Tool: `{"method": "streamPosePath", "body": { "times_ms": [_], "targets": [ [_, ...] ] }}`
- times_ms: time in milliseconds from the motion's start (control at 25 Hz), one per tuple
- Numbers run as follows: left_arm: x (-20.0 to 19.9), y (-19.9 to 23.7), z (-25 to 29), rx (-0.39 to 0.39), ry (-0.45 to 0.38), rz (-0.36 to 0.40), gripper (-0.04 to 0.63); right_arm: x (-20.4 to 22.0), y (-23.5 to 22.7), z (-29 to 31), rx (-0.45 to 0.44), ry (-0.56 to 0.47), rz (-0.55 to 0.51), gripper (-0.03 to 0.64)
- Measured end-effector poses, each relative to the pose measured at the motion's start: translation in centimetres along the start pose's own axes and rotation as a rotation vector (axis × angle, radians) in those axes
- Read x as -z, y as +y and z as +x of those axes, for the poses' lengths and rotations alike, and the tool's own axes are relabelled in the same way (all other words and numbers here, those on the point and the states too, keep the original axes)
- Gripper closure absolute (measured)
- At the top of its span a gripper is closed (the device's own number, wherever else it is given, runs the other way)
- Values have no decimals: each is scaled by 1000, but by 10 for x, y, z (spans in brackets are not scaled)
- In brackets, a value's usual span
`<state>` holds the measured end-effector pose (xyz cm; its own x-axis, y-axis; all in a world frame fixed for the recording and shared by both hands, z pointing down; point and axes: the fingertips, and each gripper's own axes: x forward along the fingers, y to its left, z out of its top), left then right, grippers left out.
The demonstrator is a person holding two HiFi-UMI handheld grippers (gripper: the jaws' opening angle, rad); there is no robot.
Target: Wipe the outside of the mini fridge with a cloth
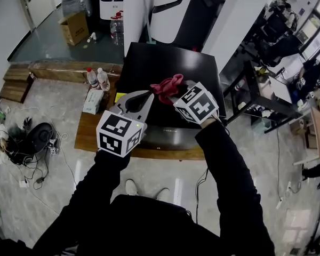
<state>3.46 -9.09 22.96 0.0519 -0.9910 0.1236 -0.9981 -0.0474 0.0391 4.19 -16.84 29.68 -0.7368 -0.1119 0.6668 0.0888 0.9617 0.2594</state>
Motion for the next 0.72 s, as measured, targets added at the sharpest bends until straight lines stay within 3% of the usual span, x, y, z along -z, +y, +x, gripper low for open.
{"method": "streamPosePath", "body": {
  "times_ms": [720],
  "targets": [
    [-9, -142, 95, 127, 4, 33, 591, 149, -100, -117, 140, 38, 148, 534]
  ]
}}
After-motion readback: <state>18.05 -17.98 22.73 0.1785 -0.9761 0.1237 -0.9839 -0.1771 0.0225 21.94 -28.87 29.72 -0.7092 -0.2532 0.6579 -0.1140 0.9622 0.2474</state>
